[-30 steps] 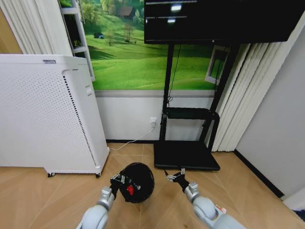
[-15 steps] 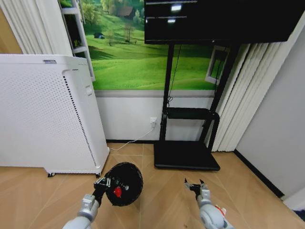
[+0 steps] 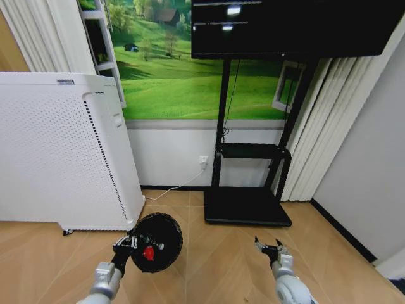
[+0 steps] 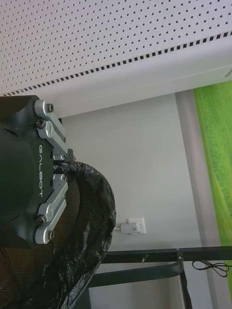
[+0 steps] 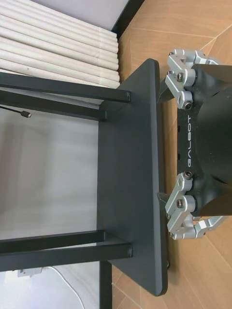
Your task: Pick up the trash bin and place the garbage on the floor into it.
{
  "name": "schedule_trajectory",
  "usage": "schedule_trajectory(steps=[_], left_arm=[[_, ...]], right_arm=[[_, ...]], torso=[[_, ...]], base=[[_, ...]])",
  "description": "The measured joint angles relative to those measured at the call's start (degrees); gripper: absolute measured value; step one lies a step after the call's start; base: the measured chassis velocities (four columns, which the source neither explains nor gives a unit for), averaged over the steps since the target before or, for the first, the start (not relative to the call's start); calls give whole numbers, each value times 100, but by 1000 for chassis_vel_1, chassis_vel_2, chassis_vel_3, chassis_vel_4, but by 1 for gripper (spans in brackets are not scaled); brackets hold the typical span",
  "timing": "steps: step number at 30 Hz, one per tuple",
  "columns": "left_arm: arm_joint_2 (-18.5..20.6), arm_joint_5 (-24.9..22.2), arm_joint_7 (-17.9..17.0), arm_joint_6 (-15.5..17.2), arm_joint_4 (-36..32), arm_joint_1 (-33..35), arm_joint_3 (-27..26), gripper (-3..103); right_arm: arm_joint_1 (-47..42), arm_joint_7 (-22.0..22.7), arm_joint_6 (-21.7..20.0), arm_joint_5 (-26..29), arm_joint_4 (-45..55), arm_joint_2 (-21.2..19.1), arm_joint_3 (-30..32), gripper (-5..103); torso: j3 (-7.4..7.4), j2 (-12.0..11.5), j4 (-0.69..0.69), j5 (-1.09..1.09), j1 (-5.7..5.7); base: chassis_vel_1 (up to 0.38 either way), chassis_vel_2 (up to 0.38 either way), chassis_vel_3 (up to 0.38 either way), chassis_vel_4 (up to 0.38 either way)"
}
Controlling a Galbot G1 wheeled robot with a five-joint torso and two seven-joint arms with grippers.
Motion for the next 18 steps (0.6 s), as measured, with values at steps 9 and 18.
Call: schedule_trajectory(steps=[9, 18], left_arm=[[-35, -11, 9, -70, 155, -50, -7, 6], [-39, -20, 11, -72, 267, -150, 46, 6]], right_arm=[[98, -60, 84, -17, -184, -88, -175, 100], [266, -195, 382, -115, -572, -166, -396, 100]], torso=[[0, 0, 0, 0, 0], [0, 0, 1, 1, 1]], base=[[-159, -156, 163, 156], [-260, -256, 241, 261]])
